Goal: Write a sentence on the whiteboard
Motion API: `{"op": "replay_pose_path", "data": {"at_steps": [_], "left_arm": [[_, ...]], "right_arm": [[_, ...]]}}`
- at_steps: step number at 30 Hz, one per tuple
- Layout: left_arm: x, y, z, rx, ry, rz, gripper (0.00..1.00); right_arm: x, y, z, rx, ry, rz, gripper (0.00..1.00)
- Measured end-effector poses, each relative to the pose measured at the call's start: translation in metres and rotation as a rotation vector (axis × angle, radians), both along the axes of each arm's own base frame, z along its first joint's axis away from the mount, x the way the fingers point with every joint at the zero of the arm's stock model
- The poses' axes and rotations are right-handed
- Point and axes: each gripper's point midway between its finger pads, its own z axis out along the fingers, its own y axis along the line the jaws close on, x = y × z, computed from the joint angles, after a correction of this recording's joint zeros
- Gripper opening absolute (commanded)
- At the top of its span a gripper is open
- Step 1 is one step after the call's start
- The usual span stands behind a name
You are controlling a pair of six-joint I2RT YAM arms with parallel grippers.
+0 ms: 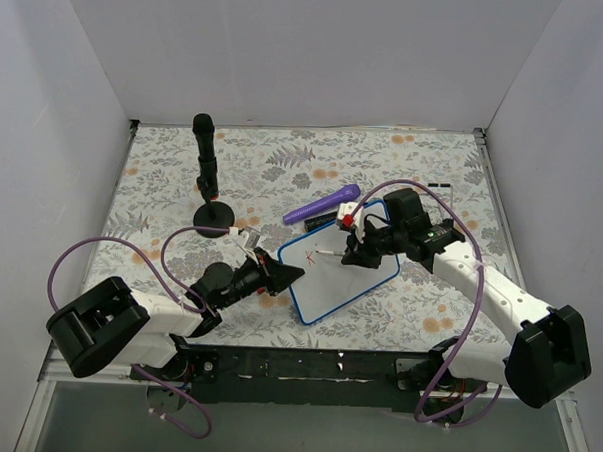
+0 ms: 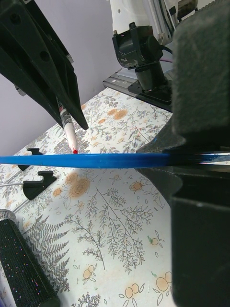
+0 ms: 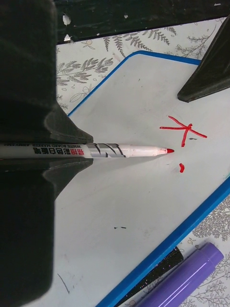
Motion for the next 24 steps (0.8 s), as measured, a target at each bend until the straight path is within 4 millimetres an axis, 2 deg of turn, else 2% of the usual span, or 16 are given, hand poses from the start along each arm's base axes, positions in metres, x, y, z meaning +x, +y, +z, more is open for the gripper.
{"op": "replay_pose_path", "data": {"at_steps": [4,24], "left_arm": [[0.0001,0.0001,0.0001,-0.001,0.0,0.0,0.0],[0.0002,0.0002,0.0,0.0,0.0,0.001,0.0]], "right_arm": [[0.0005,0.0003,-0.0052,-0.011,0.014,-0.001,0.01],[0.0061,-0.0051,-0.003,-0.008,0.022,-0.045,0.01]]}}
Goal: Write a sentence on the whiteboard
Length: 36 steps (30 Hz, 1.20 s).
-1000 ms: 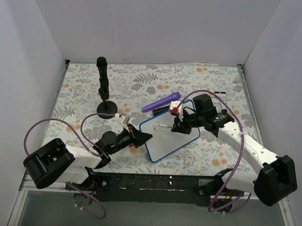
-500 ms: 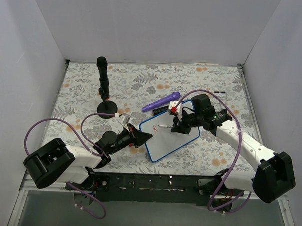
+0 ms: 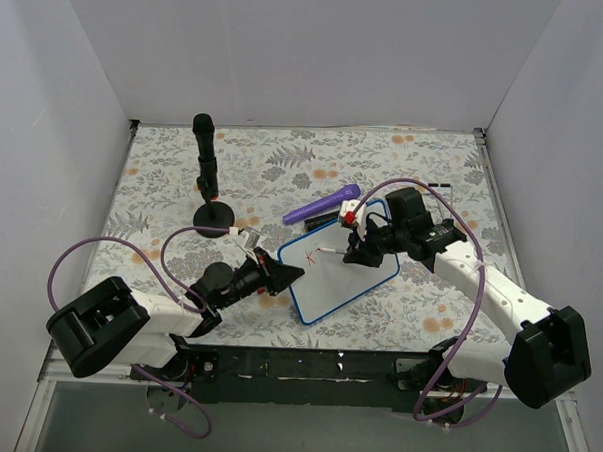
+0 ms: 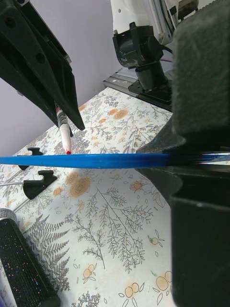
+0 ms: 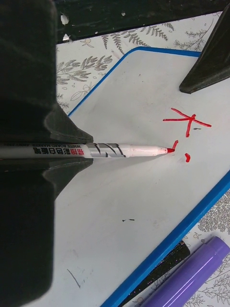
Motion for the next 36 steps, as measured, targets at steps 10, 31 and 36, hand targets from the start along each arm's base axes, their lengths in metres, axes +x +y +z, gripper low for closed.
{"op": "replay_pose_path", "data": {"at_steps": [10,31,36], "left_arm": [[0.0,0.0,0.0,0.001,-0.004,-0.001,0.0],[-0.002,0.001,0.0,-0.002,-0.007,-0.004,0.0],[-0.002,0.001,0.0,-0.002,-0.008,-0.006,0.0]], "right_arm": [[-0.012,-0.006,-0.013,-0.042,0.007,0.057,0.01],[0.001,-0.008,0.001,-0.026,-0.001,0.01,0.01],[0.004,-0.007,0.003,-0.019,-0.01,0.003,0.01]]}}
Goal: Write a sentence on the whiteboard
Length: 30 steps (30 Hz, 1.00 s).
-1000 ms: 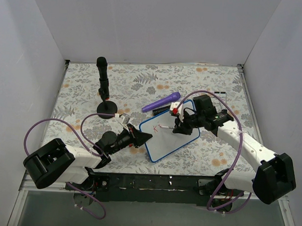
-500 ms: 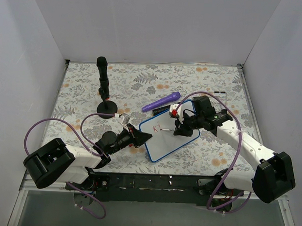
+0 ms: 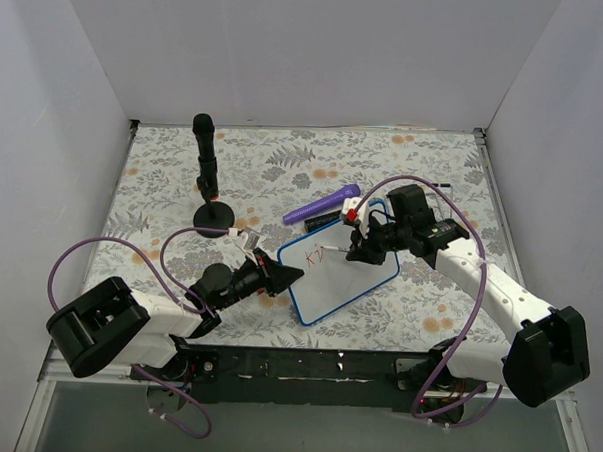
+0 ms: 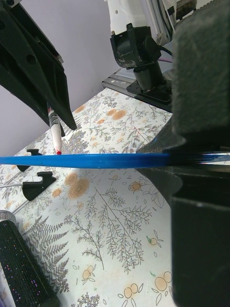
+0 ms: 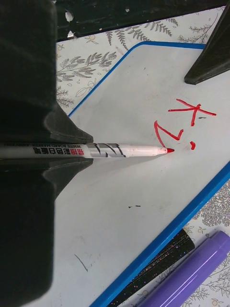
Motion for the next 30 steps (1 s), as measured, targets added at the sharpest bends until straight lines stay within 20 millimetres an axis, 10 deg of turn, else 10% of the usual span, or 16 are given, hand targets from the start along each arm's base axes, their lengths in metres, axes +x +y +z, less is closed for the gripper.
{"op": "replay_pose_path", "data": {"at_steps": [30], "left_arm": [[0.0,0.0,0.0,-0.001,-0.001,0.001,0.0]], "right_arm": [[-0.017,-0.009,-0.021,-0.045,0.047,0.035,0.01]]}}
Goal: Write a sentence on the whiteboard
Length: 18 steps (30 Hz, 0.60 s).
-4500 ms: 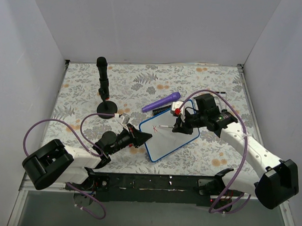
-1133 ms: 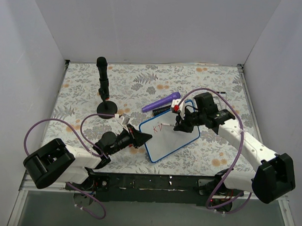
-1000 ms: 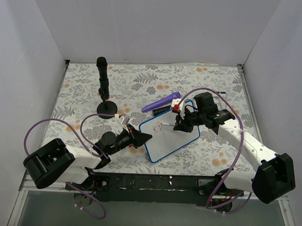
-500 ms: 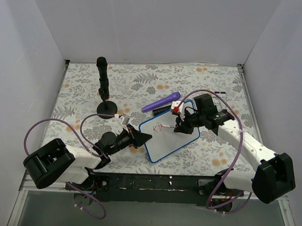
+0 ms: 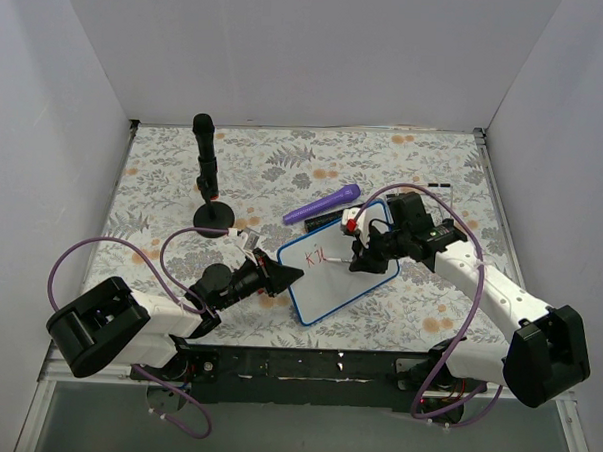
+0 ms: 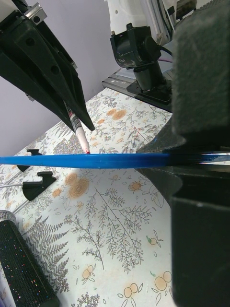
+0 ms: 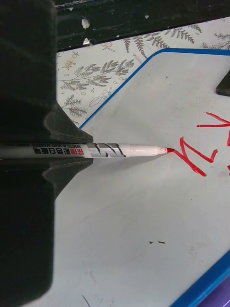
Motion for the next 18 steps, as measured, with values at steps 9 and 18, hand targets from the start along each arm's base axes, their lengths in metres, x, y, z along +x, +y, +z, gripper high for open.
{"op": "replay_pose_path", "data": {"at_steps": [9,18], "left_arm": [[0.0,0.0,0.0,0.0,0.0,0.0,0.0],[0.0,0.0,0.0,0.0,0.001,0.002,0.0]], "right_arm": [[0.013,0.007,0.016,0.021,-0.023,-0.017,0.01],[0.018,0.005,0.018,0.032,-0.012,-0.056,0.01]]}}
